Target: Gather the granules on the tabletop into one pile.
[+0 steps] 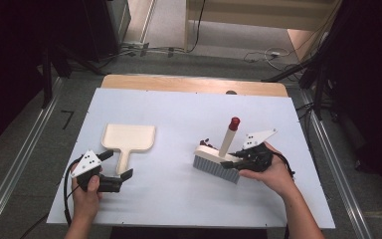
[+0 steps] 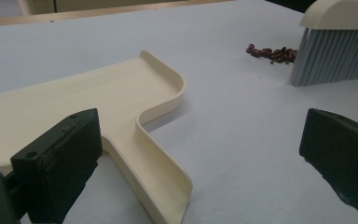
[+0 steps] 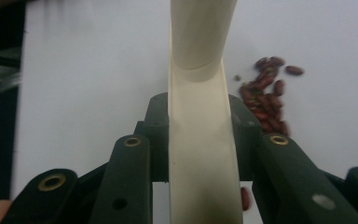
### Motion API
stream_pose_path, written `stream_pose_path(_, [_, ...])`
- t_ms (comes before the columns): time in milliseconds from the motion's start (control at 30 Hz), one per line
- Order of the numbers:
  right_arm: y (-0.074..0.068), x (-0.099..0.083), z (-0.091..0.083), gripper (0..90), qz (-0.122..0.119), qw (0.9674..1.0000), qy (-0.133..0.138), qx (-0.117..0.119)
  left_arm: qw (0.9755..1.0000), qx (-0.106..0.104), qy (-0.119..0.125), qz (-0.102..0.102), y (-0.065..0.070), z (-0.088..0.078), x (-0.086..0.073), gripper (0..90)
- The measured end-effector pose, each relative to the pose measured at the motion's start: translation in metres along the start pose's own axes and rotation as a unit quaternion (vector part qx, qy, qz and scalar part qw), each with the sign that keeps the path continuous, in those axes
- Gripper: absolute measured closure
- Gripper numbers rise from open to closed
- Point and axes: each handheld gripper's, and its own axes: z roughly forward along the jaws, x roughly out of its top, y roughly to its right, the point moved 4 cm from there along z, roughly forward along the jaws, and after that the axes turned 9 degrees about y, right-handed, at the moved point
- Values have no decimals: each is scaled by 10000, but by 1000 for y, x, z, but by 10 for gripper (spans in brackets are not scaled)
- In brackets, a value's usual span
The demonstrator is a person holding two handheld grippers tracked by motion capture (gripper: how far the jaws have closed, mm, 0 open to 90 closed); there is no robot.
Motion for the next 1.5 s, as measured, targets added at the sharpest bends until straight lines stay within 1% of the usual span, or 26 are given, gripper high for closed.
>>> stream_pose_path(67, [7,0,1,654,4,10000,4,12,10000,-2,0,-2,0,0,0,0])
stream_pose_path(133, [12,2,3,653,-88,10000,1,-12,10000,-2,1,-3,0,0,0,0])
stream_pose_path(167, [14,3,4,653,-88,10000,-16,18,10000,-4,-1,-1,0,0,0,0])
stream_pose_path(233, [18,5,6,654,-138,9999,-11,-2,10000,-2,-5,-8,0,0,0,0])
stream_pose_path(300, [22,8,8,653,-109,9999,-65,3,10000,-4,-3,-10,0,0,0,0])
stream_pose_path(433, [30,14,11,653,-79,9998,-109,-120,10000,-8,0,-10,0,0,0,0])
stream_pose_path(600, [41,19,12,654,-144,9993,-85,-339,10000,-11,0,-9,0,0,0,0])
stream_pose_path(667, [44,21,12,653,-117,9992,-68,-368,10000,-12,1,-12,0,0,0,0])
stream_pose_path(733, [45,22,13,653,-144,9992,-75,-374,10000,-13,0,-12,0,0,0,0])
stream_pose_path(767, [43,23,12,654,-116,9993,-74,-359,10000,-14,1,-11,0,0,0,0])
stream_pose_path(833, [40,25,9,654,-120,9990,-39,-423,10000,-12,-7,-8,0,0,0,0])
stream_pose_path(900, [36,29,2,653,-78,9984,13,-560,10000,-14,-7,-10,0,0,0,0])
stream_pose_path(967, [32,31,-9,654,-26,9962,98,-869,10000,-14,-7,-9,0,0,0,0])
stream_pose_path(1000, [31,31,-15,653,17,9939,124,-1093,10000,-17,2,-14,0,0,0,0])
stream_pose_path(1067, [28,30,-28,654,178,9873,166,-1568,10000,-13,-4,-4,0,0,0,0])
stream_pose_path(1100, [28,28,-34,653,277,9831,212,-1795,10000,-15,1,-4,0,0,0,0])
stream_pose_path(1167, [26,22,-46,653,517,9728,296,-2237,10000,-13,-2,-4,0,0,0,0])
stream_pose_path(1233, [24,15,-55,654,758,9608,338,-2644,10000,-12,-10,1,0,0,0,0])
stream_pose_path(1267, [23,10,-59,653,820,9546,314,-2848,10000,-12,-9,4,0,0,0,0])
stream_pose_path(1300, [22,6,-61,653,860,9473,276,-3072,10000,-9,-8,1,0,0,0,0])
stream_pose_path(1367, [22,-3,-63,654,973,9302,172,-3536,10000,-9,-17,7,0,0,0,0])
stream_pose_path(1400, [22,-8,-63,653,1069,9233,126,-3687,10000,-8,-19,11,0,0,0,0])
stream_pose_path(1467, [21,-14,-60,654,1258,9137,105,-3862,10000,-9,-27,17,0,0,0,0])
stream_pose_path(1500, [20,-17,-58,654,1354,9109,118,-3897,10000,-12,-24,22,0,0,0,0])
